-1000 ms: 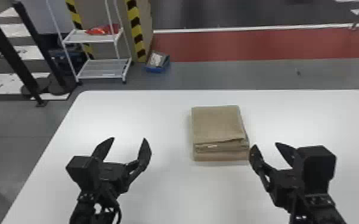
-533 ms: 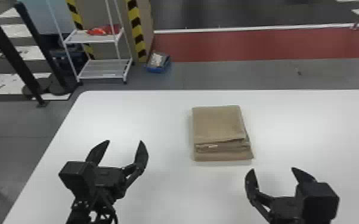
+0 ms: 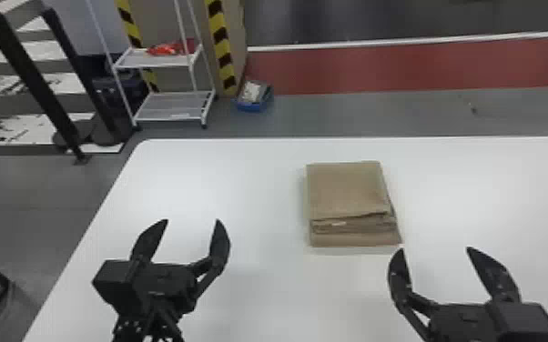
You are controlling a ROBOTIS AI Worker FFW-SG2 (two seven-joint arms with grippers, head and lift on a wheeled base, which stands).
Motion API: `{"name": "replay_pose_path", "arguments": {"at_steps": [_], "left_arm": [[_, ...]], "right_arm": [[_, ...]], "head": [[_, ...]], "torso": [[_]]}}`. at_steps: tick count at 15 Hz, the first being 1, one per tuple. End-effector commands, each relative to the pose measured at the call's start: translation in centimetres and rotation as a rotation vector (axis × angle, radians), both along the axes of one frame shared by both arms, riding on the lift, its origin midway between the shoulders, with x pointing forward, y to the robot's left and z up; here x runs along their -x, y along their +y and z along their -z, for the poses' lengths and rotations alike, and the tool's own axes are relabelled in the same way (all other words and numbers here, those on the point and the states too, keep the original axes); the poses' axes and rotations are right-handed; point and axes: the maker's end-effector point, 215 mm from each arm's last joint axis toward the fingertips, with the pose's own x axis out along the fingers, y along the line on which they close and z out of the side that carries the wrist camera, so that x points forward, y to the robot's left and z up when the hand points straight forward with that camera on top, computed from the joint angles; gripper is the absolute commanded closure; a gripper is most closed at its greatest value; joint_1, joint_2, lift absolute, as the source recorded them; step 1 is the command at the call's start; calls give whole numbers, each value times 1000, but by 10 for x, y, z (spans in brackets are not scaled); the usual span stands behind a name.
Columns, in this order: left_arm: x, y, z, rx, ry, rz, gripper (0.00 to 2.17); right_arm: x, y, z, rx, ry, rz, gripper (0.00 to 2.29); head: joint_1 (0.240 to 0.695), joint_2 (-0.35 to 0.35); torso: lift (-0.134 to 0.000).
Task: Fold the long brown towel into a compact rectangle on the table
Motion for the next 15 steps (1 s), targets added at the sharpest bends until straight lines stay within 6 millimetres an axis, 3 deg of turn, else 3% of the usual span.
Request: {"name": "replay_pose_path", "arguments": {"at_steps": [1,15], "left_arm": [[2,0,3,2,7,-2,39],[7,10,5,-4,6,-14,39]], "right_arm": [[0,2,-10,-18,-44,-9,66],[-2,-4,-13,-66,-69,-32,66]], "head": [[695,153],[695,165]], "torso": [[-121],[-121]]}}
